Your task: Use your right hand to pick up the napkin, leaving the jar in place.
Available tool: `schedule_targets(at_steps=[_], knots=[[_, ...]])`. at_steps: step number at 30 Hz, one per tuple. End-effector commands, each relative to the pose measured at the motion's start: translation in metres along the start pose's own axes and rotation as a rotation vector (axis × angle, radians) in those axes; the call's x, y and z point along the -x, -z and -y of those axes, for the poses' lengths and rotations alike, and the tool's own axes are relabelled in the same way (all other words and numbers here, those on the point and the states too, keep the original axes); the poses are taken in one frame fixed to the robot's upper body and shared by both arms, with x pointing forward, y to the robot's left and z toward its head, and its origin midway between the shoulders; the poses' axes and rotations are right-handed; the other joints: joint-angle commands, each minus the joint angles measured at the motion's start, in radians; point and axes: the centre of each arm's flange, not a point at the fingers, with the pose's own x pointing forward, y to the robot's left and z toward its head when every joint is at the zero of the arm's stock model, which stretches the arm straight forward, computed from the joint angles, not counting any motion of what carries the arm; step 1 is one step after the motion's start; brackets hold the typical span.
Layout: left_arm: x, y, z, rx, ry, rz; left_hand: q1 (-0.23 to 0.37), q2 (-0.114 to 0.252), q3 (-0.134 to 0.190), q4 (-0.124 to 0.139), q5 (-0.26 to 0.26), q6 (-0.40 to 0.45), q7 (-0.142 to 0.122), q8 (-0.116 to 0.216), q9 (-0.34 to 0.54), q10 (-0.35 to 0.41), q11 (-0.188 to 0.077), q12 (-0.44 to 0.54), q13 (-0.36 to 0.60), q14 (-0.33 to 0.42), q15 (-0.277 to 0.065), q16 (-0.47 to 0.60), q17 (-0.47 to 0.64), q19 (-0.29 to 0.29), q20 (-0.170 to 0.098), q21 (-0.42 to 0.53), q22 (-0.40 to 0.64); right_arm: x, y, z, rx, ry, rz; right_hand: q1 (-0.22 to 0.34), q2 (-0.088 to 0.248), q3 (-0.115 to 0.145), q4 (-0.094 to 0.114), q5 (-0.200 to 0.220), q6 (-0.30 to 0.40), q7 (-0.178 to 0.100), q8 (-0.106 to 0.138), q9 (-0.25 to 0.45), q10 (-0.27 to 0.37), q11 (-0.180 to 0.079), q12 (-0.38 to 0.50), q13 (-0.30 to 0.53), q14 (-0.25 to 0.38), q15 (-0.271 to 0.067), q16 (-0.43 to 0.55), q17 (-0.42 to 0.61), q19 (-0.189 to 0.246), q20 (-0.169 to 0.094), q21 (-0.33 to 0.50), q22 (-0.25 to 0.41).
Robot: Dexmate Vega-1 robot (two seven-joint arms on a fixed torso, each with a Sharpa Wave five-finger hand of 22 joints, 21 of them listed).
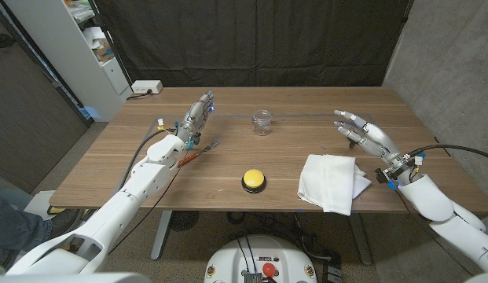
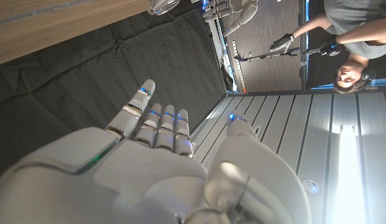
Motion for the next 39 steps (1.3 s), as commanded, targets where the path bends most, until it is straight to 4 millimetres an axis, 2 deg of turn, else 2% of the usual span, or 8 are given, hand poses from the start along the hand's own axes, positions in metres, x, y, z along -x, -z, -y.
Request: schedule_targets(at_steps=[1,14,22,39], knots=[[0.005,0.000,0.001,-0.003,-0.009,-0.008,-0.002,0.010,0.000,-0.005,-0.001,0.004,-0.002,0.006,0.003,-0.011,-0.001,0.006,0.000,-0.023,0.003,0.005,0.002,-0.059,0.006,0.006,0.005,0.000,-0.003,0.000,0.080,-0.028,0.056,0.006,-0.007,0.006,-0.006,0.009,0.001,-0.007,-0.002,0.002,0.008,-0.005,0.002,0.005,0.008,0.000,0.007,0.001,0.009,-0.002,0.000,0.004],[0.006,-0.002,0.010,-0.003,0.002,0.003,-0.002,0.011,-0.001,-0.006,-0.001,0.004,-0.002,0.006,0.003,-0.009,0.001,0.007,0.000,-0.022,0.004,0.006,0.002,-0.058,0.003,0.007,0.005,0.000,-0.006,0.003,0.153,-0.088,0.092,0.007,-0.004,0.007,-0.007,0.012,-0.002,-0.008,-0.005,0.002,0.004,-0.008,0.000,0.005,0.011,0.000,0.007,0.000,0.011,-0.002,-0.001,0.004],[0.009,-0.002,0.011,-0.006,0.005,0.002,-0.002,0.012,-0.001,-0.007,-0.001,0.006,-0.002,0.006,0.003,-0.007,0.001,0.007,0.000,-0.020,0.005,0.007,0.002,-0.054,0.001,0.008,0.005,0.001,-0.012,0.005,0.300,-0.125,0.152,0.008,-0.002,0.009,-0.008,0.014,-0.004,-0.010,-0.006,0.002,0.004,-0.009,-0.001,0.005,0.011,-0.002,0.006,0.000,0.013,-0.002,-0.001,0.004],[0.010,-0.003,0.012,-0.013,-0.001,0.000,-0.003,0.013,-0.002,-0.010,-0.001,0.008,0.000,0.007,0.003,-0.007,0.004,0.007,0.000,-0.018,0.006,0.007,0.002,-0.051,0.002,0.009,0.005,0.002,-0.010,0.008,0.377,-0.151,0.176,0.011,-0.001,0.012,-0.011,0.019,-0.007,-0.014,-0.009,0.002,0.005,-0.012,-0.002,0.006,0.014,-0.006,0.005,-0.001,0.014,-0.003,-0.003,0.004]])
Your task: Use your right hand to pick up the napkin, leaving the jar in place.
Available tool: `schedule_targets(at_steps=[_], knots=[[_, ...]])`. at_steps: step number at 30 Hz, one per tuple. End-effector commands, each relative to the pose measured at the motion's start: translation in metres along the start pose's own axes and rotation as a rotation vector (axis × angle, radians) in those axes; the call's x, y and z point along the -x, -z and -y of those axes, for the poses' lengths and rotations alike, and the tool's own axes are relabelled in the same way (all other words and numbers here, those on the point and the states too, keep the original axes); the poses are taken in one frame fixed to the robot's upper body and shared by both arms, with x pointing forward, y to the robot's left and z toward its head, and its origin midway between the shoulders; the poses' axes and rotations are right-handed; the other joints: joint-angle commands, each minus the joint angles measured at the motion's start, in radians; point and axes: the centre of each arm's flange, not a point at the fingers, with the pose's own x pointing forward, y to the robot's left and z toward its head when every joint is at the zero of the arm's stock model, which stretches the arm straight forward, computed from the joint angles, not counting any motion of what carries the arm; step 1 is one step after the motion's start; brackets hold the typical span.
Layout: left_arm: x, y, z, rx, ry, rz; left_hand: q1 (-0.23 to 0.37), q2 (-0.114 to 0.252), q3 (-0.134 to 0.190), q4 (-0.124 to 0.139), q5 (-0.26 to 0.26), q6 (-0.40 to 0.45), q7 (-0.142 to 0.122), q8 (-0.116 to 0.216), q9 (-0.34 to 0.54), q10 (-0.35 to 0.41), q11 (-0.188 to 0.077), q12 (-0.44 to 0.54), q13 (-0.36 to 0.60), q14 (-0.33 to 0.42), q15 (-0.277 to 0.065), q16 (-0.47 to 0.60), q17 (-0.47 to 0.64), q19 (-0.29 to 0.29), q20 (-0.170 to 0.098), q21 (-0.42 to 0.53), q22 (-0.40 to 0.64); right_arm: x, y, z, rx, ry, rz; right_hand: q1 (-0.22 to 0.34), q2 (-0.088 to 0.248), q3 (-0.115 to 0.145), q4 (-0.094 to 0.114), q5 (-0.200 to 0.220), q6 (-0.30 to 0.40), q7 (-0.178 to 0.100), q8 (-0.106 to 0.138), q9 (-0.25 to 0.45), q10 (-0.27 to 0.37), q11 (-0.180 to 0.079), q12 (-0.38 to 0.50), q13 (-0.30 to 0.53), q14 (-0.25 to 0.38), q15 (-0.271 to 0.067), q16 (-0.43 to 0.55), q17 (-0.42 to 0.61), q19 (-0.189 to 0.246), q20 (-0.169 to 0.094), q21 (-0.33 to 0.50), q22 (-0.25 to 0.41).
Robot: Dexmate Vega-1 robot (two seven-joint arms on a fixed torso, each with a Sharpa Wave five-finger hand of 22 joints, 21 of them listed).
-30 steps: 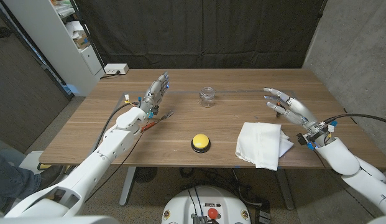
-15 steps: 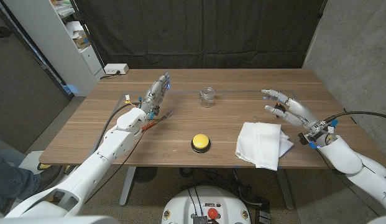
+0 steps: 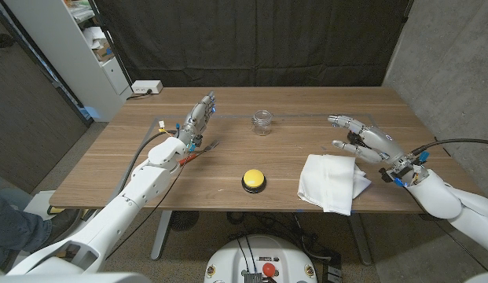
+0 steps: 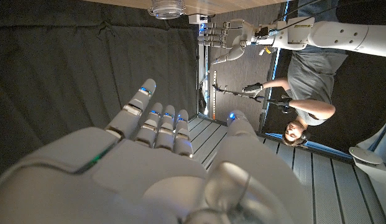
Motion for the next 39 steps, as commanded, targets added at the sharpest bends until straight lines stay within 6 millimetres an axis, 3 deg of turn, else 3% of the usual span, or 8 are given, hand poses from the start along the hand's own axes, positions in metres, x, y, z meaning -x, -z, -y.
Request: schedule_targets(at_steps=[1,7,12,21,29,39], knots=[[0.000,-0.001,0.001,-0.007,-0.003,-0.004,0.002,0.008,0.003,-0.005,-0.001,0.008,0.000,0.007,0.003,-0.006,0.003,0.008,0.000,-0.018,0.006,0.007,0.002,-0.051,0.002,0.005,0.005,0.001,0.001,0.002,0.069,-0.026,0.019,0.012,-0.001,0.004,-0.003,0.011,-0.001,-0.009,-0.004,0.003,0.003,-0.003,-0.002,0.006,0.008,-0.001,0.005,-0.001,0.009,0.002,-0.003,0.004],[0.000,-0.001,0.002,-0.006,-0.001,-0.002,0.002,0.008,0.002,-0.006,-0.001,0.008,-0.001,0.006,0.003,-0.009,0.002,0.007,0.000,-0.018,0.006,0.007,0.002,-0.053,0.004,0.005,0.005,0.005,0.001,0.002,0.113,-0.047,0.030,0.019,-0.002,0.007,-0.009,0.014,-0.006,-0.013,-0.006,0.003,-0.001,-0.002,-0.003,0.006,0.009,-0.002,0.004,-0.002,0.009,0.002,-0.004,0.003],[0.001,0.001,0.003,-0.003,-0.002,-0.011,0.002,0.009,0.002,-0.006,-0.002,0.008,-0.002,0.006,0.003,-0.007,0.001,0.007,0.000,-0.017,0.005,0.007,0.002,-0.053,0.006,0.005,0.005,0.008,0.002,-0.002,0.137,-0.070,0.040,0.038,-0.006,0.014,-0.024,0.020,-0.018,-0.038,-0.010,0.003,-0.010,-0.008,-0.007,0.006,0.016,-0.008,0.003,-0.006,0.011,0.003,-0.005,0.003],[0.002,0.000,0.004,-0.006,-0.006,-0.010,0.001,0.010,0.002,-0.008,-0.002,0.008,-0.004,0.006,0.003,-0.005,-0.002,0.008,0.000,-0.014,0.004,0.008,0.002,-0.055,0.011,0.004,0.005,0.013,0.005,-0.005,0.132,-0.085,0.041,0.052,-0.003,0.024,-0.030,0.028,-0.014,-0.080,-0.007,0.005,0.006,-0.025,-0.001,0.007,0.100,-0.013,0.029,-0.007,0.043,0.034,0.001,0.003],[0.002,0.000,0.006,-0.006,-0.008,-0.013,0.001,0.011,0.001,-0.009,-0.002,0.010,-0.007,0.007,0.003,-0.003,-0.008,0.009,0.000,-0.011,0.001,0.009,0.002,-0.057,0.021,0.004,0.005,0.015,0.009,-0.004,0.145,-0.114,0.042,0.054,-0.008,0.025,-0.032,0.031,-0.005,-0.093,-0.004,0.005,0.029,-0.028,0.006,0.007,0.123,0.004,0.032,-0.009,0.055,0.053,0.002,0.003],[0.001,-0.001,0.006,-0.005,-0.005,-0.011,0.000,0.011,0.000,-0.010,-0.002,0.011,-0.007,0.007,0.003,-0.003,-0.006,0.009,0.000,-0.011,0.001,0.008,0.002,-0.058,0.024,0.004,0.006,0.021,0.011,-0.003,0.163,-0.151,0.039,0.053,-0.013,0.025,-0.033,0.033,-0.003,-0.095,-0.003,0.006,0.033,-0.028,0.005,0.007,0.132,0.005,0.031,-0.010,0.070,0.056,0.004,0.003]])
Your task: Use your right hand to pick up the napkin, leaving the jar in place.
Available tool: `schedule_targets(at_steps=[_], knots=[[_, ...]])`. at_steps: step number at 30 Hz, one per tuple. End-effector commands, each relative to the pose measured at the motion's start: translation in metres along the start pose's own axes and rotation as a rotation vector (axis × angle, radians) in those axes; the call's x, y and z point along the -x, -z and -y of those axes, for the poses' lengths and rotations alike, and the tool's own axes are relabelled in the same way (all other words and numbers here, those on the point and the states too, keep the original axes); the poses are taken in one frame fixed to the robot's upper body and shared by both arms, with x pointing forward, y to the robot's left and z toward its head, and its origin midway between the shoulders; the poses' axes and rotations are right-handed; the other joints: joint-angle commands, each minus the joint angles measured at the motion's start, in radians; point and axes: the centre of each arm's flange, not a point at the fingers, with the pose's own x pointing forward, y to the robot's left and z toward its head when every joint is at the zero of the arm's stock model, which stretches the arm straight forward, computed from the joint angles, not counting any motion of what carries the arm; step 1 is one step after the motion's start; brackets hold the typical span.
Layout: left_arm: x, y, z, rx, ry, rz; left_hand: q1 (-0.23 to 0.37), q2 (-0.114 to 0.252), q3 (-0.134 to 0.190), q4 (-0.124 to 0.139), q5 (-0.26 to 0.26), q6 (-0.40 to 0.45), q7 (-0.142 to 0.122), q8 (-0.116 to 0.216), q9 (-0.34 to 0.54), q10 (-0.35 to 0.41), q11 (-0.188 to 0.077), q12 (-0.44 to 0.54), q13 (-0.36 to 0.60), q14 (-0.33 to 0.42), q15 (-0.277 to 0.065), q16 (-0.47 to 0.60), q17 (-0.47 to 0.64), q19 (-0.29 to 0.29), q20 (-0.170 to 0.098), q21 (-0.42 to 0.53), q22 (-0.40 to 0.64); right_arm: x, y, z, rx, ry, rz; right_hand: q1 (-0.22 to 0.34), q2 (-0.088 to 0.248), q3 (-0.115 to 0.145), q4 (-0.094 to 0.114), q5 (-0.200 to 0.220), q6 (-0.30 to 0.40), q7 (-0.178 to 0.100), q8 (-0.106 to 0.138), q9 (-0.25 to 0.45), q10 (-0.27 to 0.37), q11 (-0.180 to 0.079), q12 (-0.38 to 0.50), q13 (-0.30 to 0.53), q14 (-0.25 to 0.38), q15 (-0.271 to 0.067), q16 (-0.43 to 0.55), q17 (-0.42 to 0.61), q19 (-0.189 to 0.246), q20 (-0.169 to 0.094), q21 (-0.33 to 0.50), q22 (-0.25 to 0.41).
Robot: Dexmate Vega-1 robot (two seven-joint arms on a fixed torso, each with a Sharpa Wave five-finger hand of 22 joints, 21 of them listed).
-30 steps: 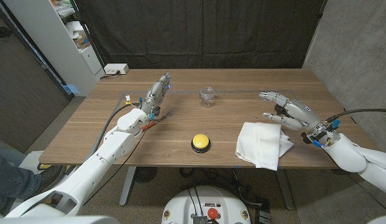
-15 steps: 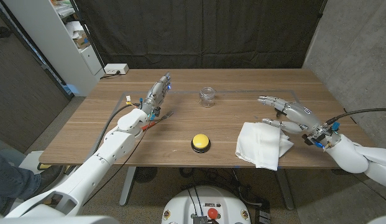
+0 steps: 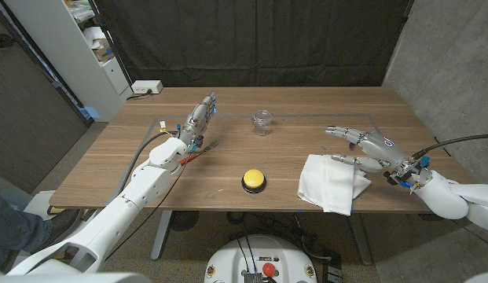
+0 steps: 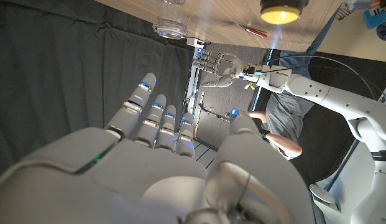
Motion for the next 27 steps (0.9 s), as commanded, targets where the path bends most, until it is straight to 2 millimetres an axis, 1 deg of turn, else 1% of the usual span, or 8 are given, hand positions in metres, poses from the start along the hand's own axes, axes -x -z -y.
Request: schedule_targets(at_steps=[1,15,25,27], knots=[[-0.001,-0.001,0.002,-0.001,0.004,-0.001,0.000,0.011,0.004,-0.007,-0.002,0.006,-0.001,0.007,0.003,-0.003,-0.006,0.009,0.000,-0.011,0.001,0.004,0.002,-0.058,0.005,0.004,0.006,0.008,0.004,0.000,0.027,-0.043,-0.003,0.006,0.000,0.005,-0.005,0.009,0.003,-0.006,0.004,0.006,0.006,0.003,0.005,0.002,0.005,0.000,0.002,0.001,0.013,-0.001,0.004,0.003],[-0.005,-0.001,0.001,-0.005,0.007,-0.013,-0.001,0.013,0.003,-0.008,-0.003,0.006,-0.002,0.007,0.003,-0.003,-0.006,0.008,0.000,-0.011,0.001,0.003,0.002,-0.059,0.005,0.004,0.006,0.020,0.008,-0.010,0.092,-0.079,0.007,0.019,-0.003,0.011,-0.013,0.012,0.002,-0.013,0.003,0.006,0.004,0.000,0.003,0.003,-0.001,-0.003,-0.005,-0.001,0.019,-0.003,0.002,0.003],[-0.011,-0.002,-0.002,-0.001,0.016,-0.004,-0.001,0.013,0.003,-0.009,-0.003,0.007,0.000,0.006,0.003,-0.006,-0.004,0.007,0.000,-0.012,0.003,0.003,0.002,-0.060,0.007,0.004,0.006,0.021,0.006,-0.014,0.132,-0.108,0.015,0.027,-0.007,0.014,-0.018,0.013,0.000,-0.017,0.002,0.006,0.004,0.004,0.002,0.003,-0.007,-0.003,-0.010,-0.003,0.019,-0.004,0.000,0.003],[-0.011,-0.001,-0.003,-0.001,0.017,-0.008,-0.001,0.014,0.003,-0.010,-0.003,0.007,-0.001,0.006,0.003,-0.005,-0.004,0.008,0.000,-0.013,0.002,0.002,0.002,-0.060,0.006,0.004,0.006,0.022,0.007,-0.015,0.134,-0.114,0.011,0.029,-0.009,0.015,-0.019,0.013,0.000,-0.019,0.002,0.006,0.004,0.004,0.002,0.003,-0.009,-0.009,-0.012,-0.003,0.018,-0.004,-0.001,0.003]])
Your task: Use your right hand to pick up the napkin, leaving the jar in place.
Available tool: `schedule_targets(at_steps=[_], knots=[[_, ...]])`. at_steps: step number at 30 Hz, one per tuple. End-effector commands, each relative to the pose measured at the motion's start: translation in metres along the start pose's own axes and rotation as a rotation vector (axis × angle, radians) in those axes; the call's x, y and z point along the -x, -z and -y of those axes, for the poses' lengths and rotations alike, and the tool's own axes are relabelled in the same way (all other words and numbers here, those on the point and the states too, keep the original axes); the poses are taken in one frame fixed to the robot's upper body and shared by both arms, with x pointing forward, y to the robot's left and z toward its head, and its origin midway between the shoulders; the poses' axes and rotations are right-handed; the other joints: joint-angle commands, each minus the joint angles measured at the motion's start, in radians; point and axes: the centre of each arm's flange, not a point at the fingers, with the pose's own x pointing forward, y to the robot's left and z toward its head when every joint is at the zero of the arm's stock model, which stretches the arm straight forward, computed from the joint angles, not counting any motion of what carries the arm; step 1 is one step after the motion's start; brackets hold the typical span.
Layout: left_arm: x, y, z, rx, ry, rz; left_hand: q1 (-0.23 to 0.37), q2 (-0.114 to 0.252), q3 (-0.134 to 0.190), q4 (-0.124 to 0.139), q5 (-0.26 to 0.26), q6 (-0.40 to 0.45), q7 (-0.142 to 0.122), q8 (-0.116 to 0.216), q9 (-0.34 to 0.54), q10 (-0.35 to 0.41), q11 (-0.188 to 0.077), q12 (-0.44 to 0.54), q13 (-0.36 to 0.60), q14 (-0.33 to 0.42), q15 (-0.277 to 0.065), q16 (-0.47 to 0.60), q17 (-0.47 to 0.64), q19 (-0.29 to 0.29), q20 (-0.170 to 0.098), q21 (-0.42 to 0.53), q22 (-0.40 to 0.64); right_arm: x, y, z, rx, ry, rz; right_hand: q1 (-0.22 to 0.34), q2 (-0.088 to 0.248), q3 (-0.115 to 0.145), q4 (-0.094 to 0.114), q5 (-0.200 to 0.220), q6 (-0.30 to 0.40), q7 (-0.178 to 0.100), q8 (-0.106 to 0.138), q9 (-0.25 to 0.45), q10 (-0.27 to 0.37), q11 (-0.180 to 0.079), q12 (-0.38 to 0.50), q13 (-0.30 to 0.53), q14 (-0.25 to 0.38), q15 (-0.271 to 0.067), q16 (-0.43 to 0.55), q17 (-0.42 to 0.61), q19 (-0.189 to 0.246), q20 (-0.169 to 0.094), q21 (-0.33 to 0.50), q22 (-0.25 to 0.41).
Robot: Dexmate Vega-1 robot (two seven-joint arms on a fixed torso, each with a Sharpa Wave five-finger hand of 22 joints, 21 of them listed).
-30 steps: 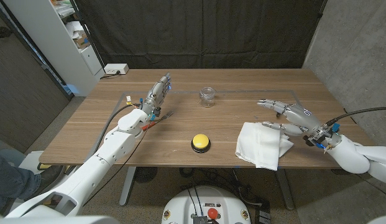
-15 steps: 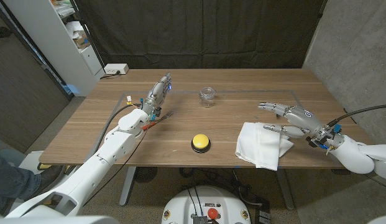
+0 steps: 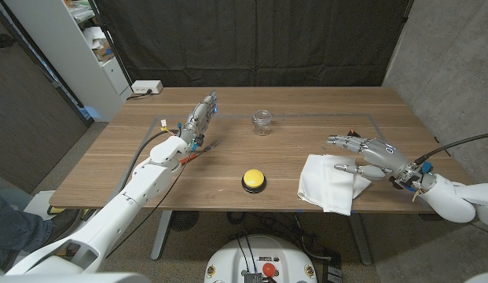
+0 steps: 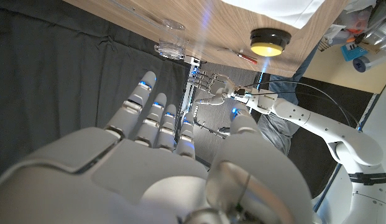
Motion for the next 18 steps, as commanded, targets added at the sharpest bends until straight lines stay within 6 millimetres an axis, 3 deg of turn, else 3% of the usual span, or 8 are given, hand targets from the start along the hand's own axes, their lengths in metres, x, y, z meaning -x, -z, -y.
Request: schedule_targets(at_steps=[1,18], knots=[[-0.005,0.001,-0.003,0.003,0.010,-0.002,0.004,0.008,-0.002,-0.006,-0.003,0.007,-0.001,0.006,0.003,-0.005,-0.004,0.007,0.000,-0.014,0.002,0.002,0.002,-0.059,0.005,0.004,0.006,0.004,0.000,-0.006,0.051,-0.034,0.002,0.013,-0.004,0.004,-0.009,0.004,0.000,-0.009,0.002,0.001,0.003,0.002,0.001,0.004,-0.005,-0.007,-0.008,-0.001,0.010,0.001,-0.001,0.003],[-0.009,-0.003,-0.008,0.001,0.011,0.010,0.003,0.009,-0.003,-0.007,-0.003,0.005,-0.001,0.005,0.003,-0.008,-0.001,0.006,0.000,-0.013,0.006,0.002,0.002,-0.061,0.008,0.003,0.006,0.010,-0.001,-0.019,0.061,-0.103,-0.029,0.025,-0.017,0.006,-0.012,0.005,-0.008,-0.013,-0.001,0.002,-0.019,0.000,-0.008,0.005,-0.023,0.007,-0.020,-0.001,-0.002,0.010,-0.009,0.004]])
